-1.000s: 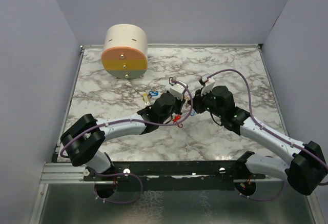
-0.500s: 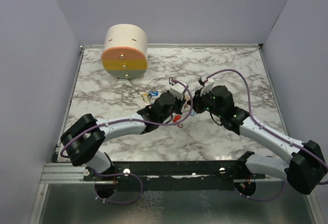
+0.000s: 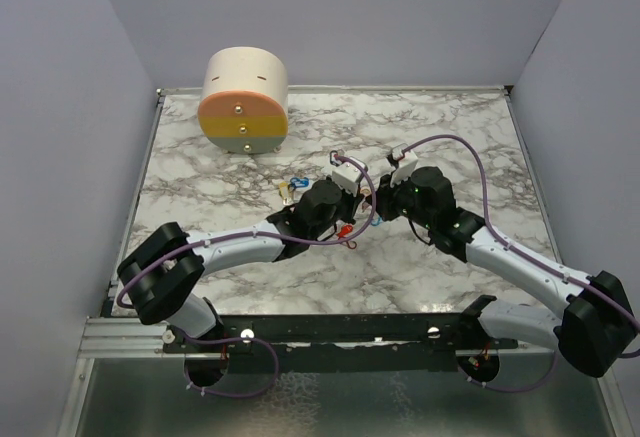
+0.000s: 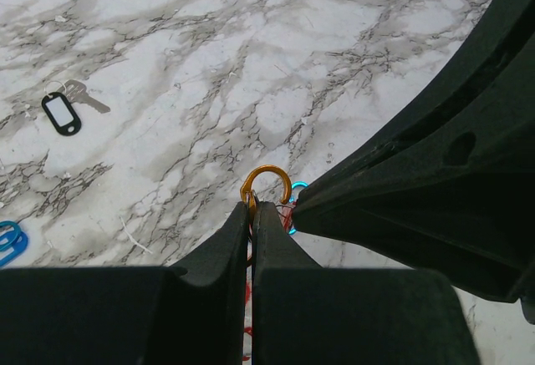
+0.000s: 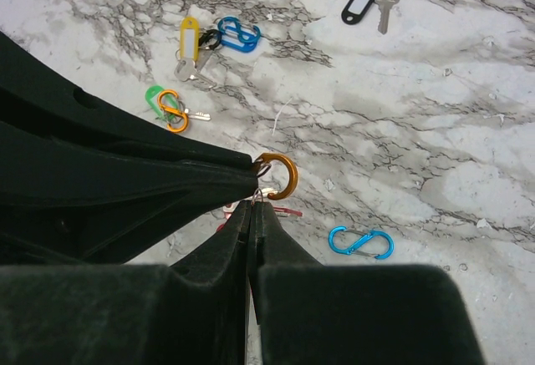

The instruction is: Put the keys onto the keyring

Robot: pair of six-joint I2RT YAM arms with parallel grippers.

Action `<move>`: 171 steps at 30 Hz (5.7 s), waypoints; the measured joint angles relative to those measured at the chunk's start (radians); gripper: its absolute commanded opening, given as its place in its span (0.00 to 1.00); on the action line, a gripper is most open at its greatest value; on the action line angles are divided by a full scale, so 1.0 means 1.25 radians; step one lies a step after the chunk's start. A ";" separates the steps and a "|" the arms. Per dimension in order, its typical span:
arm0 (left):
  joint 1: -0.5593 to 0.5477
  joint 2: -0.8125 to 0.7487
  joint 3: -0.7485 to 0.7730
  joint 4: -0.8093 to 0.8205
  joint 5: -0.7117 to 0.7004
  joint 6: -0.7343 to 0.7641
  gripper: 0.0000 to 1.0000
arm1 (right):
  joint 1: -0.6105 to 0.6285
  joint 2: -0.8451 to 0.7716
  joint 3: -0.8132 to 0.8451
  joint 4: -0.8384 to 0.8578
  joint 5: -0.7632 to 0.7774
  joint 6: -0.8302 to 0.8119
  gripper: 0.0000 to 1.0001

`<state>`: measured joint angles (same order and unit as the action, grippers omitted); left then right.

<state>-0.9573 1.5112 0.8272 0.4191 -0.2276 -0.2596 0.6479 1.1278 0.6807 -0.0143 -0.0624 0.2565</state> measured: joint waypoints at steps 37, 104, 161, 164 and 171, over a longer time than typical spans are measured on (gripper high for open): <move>0.010 -0.013 0.005 -0.002 0.019 -0.002 0.00 | 0.000 0.001 0.000 0.000 0.021 -0.018 0.01; 0.016 -0.036 0.014 -0.092 0.065 0.013 0.00 | 0.001 -0.013 0.000 -0.009 0.082 -0.027 0.01; 0.027 0.002 0.122 -0.224 0.092 0.016 0.01 | 0.001 -0.026 -0.009 -0.007 0.095 -0.036 0.01; 0.028 0.002 0.123 -0.224 0.092 0.016 0.20 | 0.001 -0.026 -0.009 -0.007 0.096 -0.036 0.01; 0.028 0.002 0.123 -0.224 0.092 0.015 0.61 | 0.001 -0.027 -0.009 -0.007 0.099 -0.036 0.01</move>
<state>-0.9218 1.5143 0.9810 0.1394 -0.1120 -0.2405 0.6491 1.0935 0.6693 -0.0231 0.0620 0.2115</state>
